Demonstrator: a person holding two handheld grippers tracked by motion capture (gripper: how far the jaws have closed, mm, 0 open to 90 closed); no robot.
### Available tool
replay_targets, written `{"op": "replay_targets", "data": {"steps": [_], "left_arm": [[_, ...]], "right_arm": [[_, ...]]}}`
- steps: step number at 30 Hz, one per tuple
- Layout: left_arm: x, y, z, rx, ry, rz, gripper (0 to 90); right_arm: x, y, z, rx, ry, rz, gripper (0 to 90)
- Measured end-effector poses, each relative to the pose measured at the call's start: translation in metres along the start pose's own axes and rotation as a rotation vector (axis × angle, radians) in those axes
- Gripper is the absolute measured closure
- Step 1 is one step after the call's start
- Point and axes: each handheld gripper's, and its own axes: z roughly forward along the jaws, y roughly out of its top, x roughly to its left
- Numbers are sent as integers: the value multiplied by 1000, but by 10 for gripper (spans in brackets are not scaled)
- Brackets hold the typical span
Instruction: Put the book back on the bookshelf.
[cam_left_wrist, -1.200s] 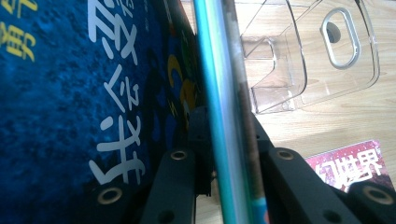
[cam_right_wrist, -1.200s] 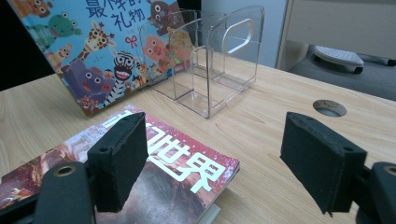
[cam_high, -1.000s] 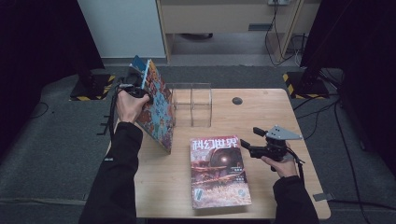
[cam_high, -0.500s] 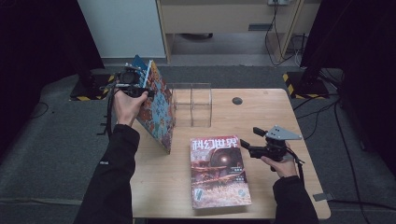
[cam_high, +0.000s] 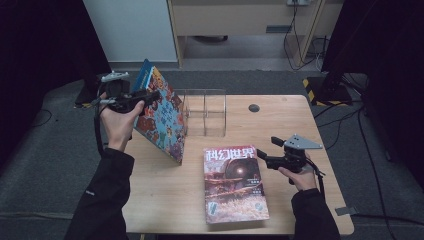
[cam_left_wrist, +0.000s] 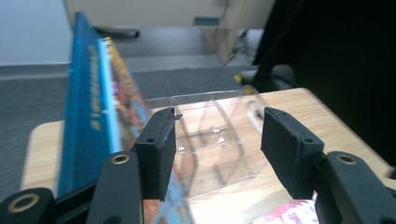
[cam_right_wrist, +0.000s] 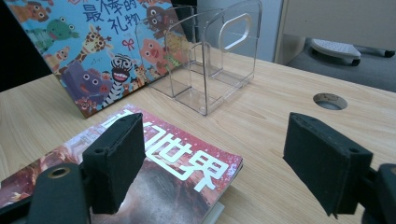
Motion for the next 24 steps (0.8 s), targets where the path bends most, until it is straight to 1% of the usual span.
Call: {"op": "replay_targets", "data": {"steps": [1,4,6,8,10,13,17,19,21,24], "left_arm": [[-2,-3,-2,-8,-12,6,443],[-11,-15,-7,-37,-67,4,439],[-17,-22,-7,-39,-87,21,436],[-24,-30,-8,-53,-105,34,433],[-31,-40,-8,-63,-128,42,431],[-39,-57,-6,-55,-158,44,430],[-46,-84,0,-42,-200,41,429],[-48,-98,4,-25,-208,49,429],[-50,-110,8,-5,-220,46,429],[-52,-126,13,17,-218,58,429]], "right_arm": [[1,0,0,3,-2,4,199],[2,1,0,18,-1,13,177],[4,1,-1,23,-6,14,161],[4,1,-2,21,-13,14,143],[5,1,-3,22,-18,24,128],[5,0,-5,18,-28,40,108],[4,-3,-9,18,-54,54,87],[4,-4,-11,19,-60,64,76],[4,-6,-12,20,-63,68,62],[5,-9,-13,34,-69,74,61]]}}
